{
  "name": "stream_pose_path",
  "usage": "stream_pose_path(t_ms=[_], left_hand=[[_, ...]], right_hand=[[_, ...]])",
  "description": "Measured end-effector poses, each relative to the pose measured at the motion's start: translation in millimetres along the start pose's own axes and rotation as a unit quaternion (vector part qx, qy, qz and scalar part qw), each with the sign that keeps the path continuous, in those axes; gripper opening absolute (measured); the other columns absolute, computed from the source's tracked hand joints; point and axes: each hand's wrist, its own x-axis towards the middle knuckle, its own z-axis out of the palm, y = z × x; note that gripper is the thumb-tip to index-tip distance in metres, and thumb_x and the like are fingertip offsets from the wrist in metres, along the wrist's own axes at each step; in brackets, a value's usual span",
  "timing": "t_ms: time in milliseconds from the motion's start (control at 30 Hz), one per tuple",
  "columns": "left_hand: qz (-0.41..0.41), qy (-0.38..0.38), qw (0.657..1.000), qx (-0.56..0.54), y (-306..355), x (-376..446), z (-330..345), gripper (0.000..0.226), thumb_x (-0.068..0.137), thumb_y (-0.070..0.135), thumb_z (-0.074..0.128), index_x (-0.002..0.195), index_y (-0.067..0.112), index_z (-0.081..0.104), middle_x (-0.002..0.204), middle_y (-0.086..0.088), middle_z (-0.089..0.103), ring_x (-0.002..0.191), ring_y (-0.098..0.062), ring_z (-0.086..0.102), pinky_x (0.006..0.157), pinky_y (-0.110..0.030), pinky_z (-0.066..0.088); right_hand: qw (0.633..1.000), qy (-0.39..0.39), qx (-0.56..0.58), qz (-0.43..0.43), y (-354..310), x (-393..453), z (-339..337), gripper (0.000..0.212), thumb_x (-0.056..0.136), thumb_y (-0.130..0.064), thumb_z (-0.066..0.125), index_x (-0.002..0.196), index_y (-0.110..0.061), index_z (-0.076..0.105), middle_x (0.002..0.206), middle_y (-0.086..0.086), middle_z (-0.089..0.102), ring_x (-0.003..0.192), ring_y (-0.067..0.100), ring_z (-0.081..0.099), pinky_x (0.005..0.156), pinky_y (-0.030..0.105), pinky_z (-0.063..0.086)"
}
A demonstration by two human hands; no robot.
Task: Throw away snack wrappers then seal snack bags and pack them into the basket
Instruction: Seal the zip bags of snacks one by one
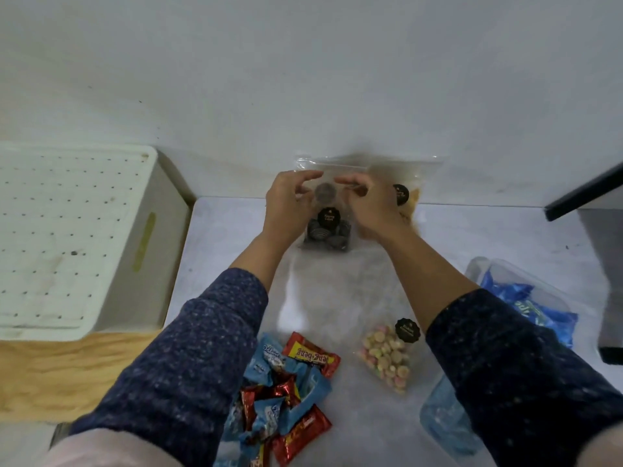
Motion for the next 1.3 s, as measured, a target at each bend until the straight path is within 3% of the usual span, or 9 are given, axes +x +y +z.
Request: stream_pose_path(t_ms=[133, 233, 300, 500, 667, 833, 933, 1167, 1300], left_hand=[[0.01, -0.008, 1.0, 0.022, -2.8, 1.3, 0.4, 0.036, 0.085, 0.005, 0.061, 0.119, 0.016, 0.063, 0.128, -0.008, 0.052, 0.115, -0.021, 0.053, 0.097, -0.033, 0.046], [0.023, -0.001, 0.999, 0.039, -1.4, -4.0, -1.1, 0.037, 0.086, 0.009, 0.062, 0.122, 0.017, 0.061, 0.141, -0.012, 0.043, 0.132, -0.022, 0.039, 0.107, -0.021, 0.029], [0.021, 0.003, 0.999, 0.032, 2.1, -10.9, -3.2, 0.038, 0.087, 0.009, 0.061, 0.124, 0.018, 0.06, 0.149, -0.014, 0.031, 0.137, -0.024, 0.032, 0.108, -0.022, 0.027], [0.066, -0.014, 0.998, 0.019, 17.4, -48.9, -9.1, 0.041, 0.087, 0.008, 0.059, 0.127, 0.016, 0.057, 0.153, -0.013, 0.023, 0.141, -0.024, 0.025, 0.108, -0.023, 0.025], [0.134, -0.058, 0.989, -0.004, 20.9, -110.9, -7.7, 0.045, 0.084, 0.011, 0.065, 0.127, 0.013, 0.055, 0.148, -0.013, 0.031, 0.128, -0.019, 0.039, 0.101, -0.016, 0.028], [0.146, -0.111, 0.983, -0.004, 4.6, -183.7, 11.1, 0.046, 0.086, 0.022, 0.065, 0.13, 0.015, 0.053, 0.147, -0.012, 0.032, 0.136, -0.025, 0.033, 0.108, -0.034, 0.033], [0.137, -0.141, 0.98, -0.013, -0.9, -220.0, 26.0, 0.049, 0.084, 0.026, 0.068, 0.129, 0.017, 0.053, 0.147, -0.01, 0.032, 0.136, -0.025, 0.033, 0.109, -0.034, 0.032], [0.002, -0.171, 0.985, -0.007, 8.3, -242.7, 77.1, 0.052, 0.082, 0.033, 0.067, 0.131, 0.029, 0.049, 0.152, -0.004, 0.024, 0.136, -0.023, 0.033, 0.11, -0.035, 0.033], [-0.077, -0.194, 0.977, 0.04, 13.9, -220.5, 100.5, 0.054, 0.084, 0.031, 0.064, 0.133, 0.037, 0.043, 0.155, -0.006, 0.014, 0.141, -0.026, 0.022, 0.112, -0.04, 0.028]], right_hand=[[0.998, -0.003, -0.051, -0.033, -0.4, -0.4, -4.5, 0.039, 0.087, 0.001, 0.051, 0.116, -0.019, 0.065, 0.124, 0.007, 0.058, 0.104, 0.018, 0.058, 0.084, 0.02, 0.044], [0.994, 0.002, -0.094, -0.049, -0.2, -11.5, -9.6, 0.046, 0.085, 0.0, 0.054, 0.126, -0.02, 0.059, 0.137, 0.012, 0.041, 0.129, 0.022, 0.041, 0.105, 0.022, 0.034], [0.993, 0.002, -0.114, -0.042, -0.1, -23.1, -13.2, 0.051, 0.084, -0.002, 0.056, 0.131, -0.022, 0.053, 0.147, 0.009, 0.032, 0.137, 0.019, 0.03, 0.104, 0.018, 0.026], [0.985, 0.032, -0.171, -0.022, -1.0, -69.7, -28.3, 0.054, 0.085, -0.011, 0.061, 0.136, -0.024, 0.048, 0.145, 0.011, 0.037, 0.133, 0.023, 0.037, 0.103, 0.024, 0.031], [0.985, 0.043, -0.167, -0.022, 7.7, -136.8, -38.5, 0.063, 0.08, -0.012, 0.067, 0.137, -0.026, 0.045, 0.138, 0.009, 0.047, 0.127, 0.022, 0.043, 0.104, 0.024, 0.033], [0.985, 0.01, -0.17, 0.024, 31.3, -201.2, -46.4, 0.064, 0.078, -0.018, 0.072, 0.136, -0.027, 0.045, 0.135, 0.01, 0.048, 0.123, 0.023, 0.048, 0.104, 0.033, 0.039], [0.981, -0.025, -0.19, 0.03, 49.0, -220.7, -58.2, 0.066, 0.077, -0.02, 0.075, 0.135, -0.027, 0.046, 0.132, 0.009, 0.051, 0.119, 0.022, 0.051, 0.099, 0.024, 0.037], [0.972, -0.115, -0.206, 0.016, 71.2, -214.8, -80.5, 0.063, 0.077, -0.026, 0.076, 0.134, -0.024, 0.049, 0.131, 0.013, 0.049, 0.123, 0.024, 0.049, 0.107, 0.034, 0.038], [0.958, -0.144, -0.248, 0.012, 84.0, -191.9, -82.4, 0.066, 0.077, -0.025, 0.073, 0.136, -0.028, 0.045, 0.135, 0.009, 0.046, 0.126, 0.021, 0.044, 0.104, 0.026, 0.033]])
